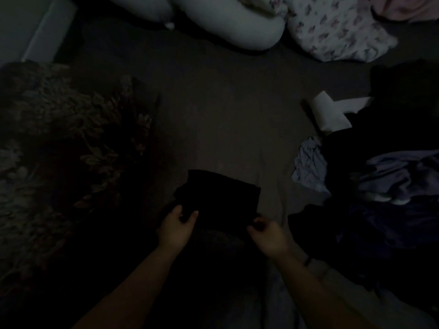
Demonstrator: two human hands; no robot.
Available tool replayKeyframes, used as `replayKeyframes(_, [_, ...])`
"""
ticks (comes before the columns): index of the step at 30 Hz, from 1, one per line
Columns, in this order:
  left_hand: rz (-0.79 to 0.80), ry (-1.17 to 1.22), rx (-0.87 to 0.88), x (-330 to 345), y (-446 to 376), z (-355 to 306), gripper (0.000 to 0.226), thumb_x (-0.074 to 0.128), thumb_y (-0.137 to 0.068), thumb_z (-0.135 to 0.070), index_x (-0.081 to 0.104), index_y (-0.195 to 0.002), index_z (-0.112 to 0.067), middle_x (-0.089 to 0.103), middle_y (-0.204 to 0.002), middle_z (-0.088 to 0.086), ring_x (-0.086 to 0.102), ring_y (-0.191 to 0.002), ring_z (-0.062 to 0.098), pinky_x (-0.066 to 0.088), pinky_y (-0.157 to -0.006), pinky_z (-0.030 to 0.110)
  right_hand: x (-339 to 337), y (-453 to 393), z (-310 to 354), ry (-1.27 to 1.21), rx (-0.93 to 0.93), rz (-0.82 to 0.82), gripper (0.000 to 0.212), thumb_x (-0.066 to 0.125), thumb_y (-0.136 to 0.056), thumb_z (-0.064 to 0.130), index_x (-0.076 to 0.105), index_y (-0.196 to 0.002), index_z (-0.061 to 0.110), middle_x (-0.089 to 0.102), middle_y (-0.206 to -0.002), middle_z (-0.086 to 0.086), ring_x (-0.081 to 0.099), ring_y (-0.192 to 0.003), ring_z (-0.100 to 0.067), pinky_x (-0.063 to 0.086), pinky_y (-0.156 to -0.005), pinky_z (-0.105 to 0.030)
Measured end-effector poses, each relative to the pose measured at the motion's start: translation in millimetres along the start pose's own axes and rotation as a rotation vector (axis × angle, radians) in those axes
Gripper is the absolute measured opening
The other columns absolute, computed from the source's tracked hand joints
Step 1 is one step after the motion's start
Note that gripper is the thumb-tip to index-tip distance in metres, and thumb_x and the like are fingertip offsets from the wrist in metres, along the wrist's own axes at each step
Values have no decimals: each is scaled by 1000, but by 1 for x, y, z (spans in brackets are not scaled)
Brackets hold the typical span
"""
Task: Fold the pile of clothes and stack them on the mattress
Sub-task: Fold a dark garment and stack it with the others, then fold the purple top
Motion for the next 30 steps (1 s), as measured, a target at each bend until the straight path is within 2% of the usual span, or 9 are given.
replayKeyframes(4, [-3, -166, 77, -4, -7, -23, 37, 56, -88, -47, 63, -116, -23, 67, -110, 3, 60, -108, 25, 43, -97, 36, -5, -12, 22, -47, 15, -50, 53, 58, -84, 52, 58, -121, 15, 66, -113, -5, 62, -105, -24, 48, -84, -27])
replayKeyframes(10, [-41, 123, -35, -5, -27, -32, 70, 70, -63, -56, 65, -113, -7, 49, -130, 17, 50, -121, 33, 39, -107, 39, -28, -24, 35, -66, 12, -337, 21, 67, -81, 18, 68, -93, 1, 60, -109, -20, 56, -105, -29, 40, -84, -24])
replayKeyframes(13, [16, 278, -173, -1, -33, -41, 85, 80, -71, -29, 36, -138, -4, 48, -130, 13, 52, -118, 31, 45, -100, 42, -30, -27, 27, -351, 145, -287, 15, 71, -78, 11, 60, -76, 0, 65, -89, -13, 61, -82, -21, 42, -63, -22])
replayKeyframes(14, [37, 337, -218, 3, -37, -42, 84, 79, -73, -20, 31, -139, -1, 49, -130, 15, 54, -115, 31, 47, -97, 42, -30, -29, 29, -457, 162, -253, 16, 73, -77, 10, 60, -77, 0, 65, -86, -12, 61, -76, -20, 44, -59, -20])
replayKeyframes(17, [168, 365, -194, 14, -47, -67, 51, 74, -79, -12, 54, -123, 5, 60, -121, 22, 62, -99, 32, 52, -79, 35, -27, -41, 42, -502, 162, -90, 24, 70, -81, 9, 66, -97, -9, 69, -96, -18, 64, -82, -24, 53, -71, -24])
replayKeyframes(21, [50, 254, 96, -2, -67, -123, 37, 65, -87, -12, 57, -121, 0, 61, -121, 17, 59, -106, 27, 45, -88, 28, -64, -68, 73, -579, 59, -138, 11, 61, -87, 6, 61, -78, -1, 60, -70, -14, 56, -62, -10, 41, -52, -16])
replayKeyframes(23, [-24, 276, 230, -15, -76, -159, 35, 62, -89, -10, 56, -121, 2, 61, -118, 18, 58, -106, 25, 42, -87, 25, -97, -85, 99, -628, -44, -228, 5, 59, -88, 6, 60, -90, 1, 58, -81, -11, 56, -76, -15, 42, -60, -22])
replayKeyframes(26, [-57, 366, 305, -20, -104, -198, 40, 63, -88, -10, 53, -124, 2, 58, -116, 11, 56, -105, 20, 43, -88, 26, -135, -120, 134, -627, -149, -300, 23, 62, -89, 12, 57, -108, 0, 58, -99, -11, 58, -96, -24, 47, -74, -28])
replayKeyframes(30, [30, 631, 184, 6, -139, -196, 91, 79, -71, -8, 26, -144, -10, 44, -139, 13, 49, -124, 28, 44, -101, 45, -132, -166, 135, -565, -166, -232, 69, 69, -85, 17, 33, -142, 3, 46, -139, -15, 47, -126, -28, 41, -104, -34])
Point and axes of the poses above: each hand's wrist, its own y-axis away from the middle knuckle, its own x-axis out of the palm, z = x × y, the point moved 8 cm from there along -y, towards the middle knuckle
